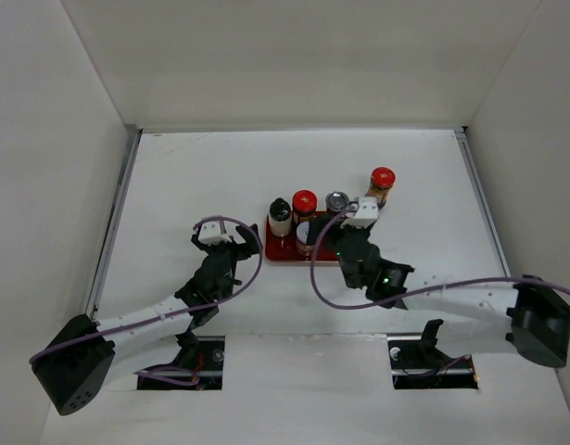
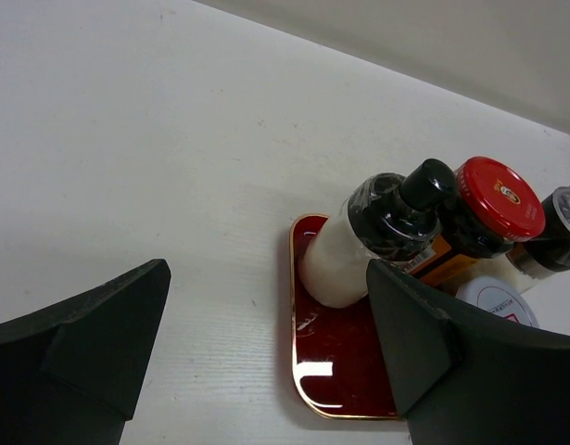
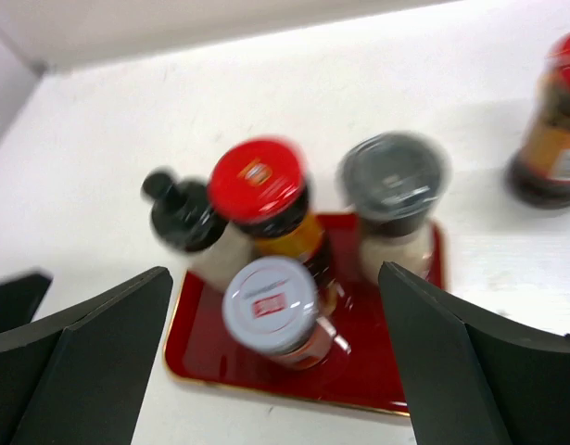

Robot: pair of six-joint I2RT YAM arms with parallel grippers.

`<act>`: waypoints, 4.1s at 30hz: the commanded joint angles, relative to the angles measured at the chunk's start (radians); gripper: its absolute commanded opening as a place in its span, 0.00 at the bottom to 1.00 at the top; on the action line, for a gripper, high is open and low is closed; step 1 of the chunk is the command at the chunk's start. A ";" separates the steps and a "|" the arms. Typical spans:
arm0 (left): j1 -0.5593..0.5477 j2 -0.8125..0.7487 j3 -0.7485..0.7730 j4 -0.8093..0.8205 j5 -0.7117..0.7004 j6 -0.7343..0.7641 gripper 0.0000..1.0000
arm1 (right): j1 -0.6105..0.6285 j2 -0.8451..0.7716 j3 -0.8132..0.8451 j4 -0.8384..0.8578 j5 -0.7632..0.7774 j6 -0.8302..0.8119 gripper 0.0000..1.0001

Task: Organize the condiment bottles

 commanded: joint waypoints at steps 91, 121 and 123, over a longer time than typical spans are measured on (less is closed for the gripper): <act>0.043 0.029 -0.005 0.109 -0.045 -0.017 1.00 | -0.228 -0.037 0.026 -0.111 -0.146 0.024 0.59; 0.014 0.083 0.341 -0.511 -0.003 -0.145 1.00 | -0.456 -0.247 -0.135 -0.116 -0.091 0.090 1.00; 0.011 0.080 0.363 -0.517 -0.003 -0.139 1.00 | -0.479 -0.235 -0.174 -0.087 -0.097 0.121 1.00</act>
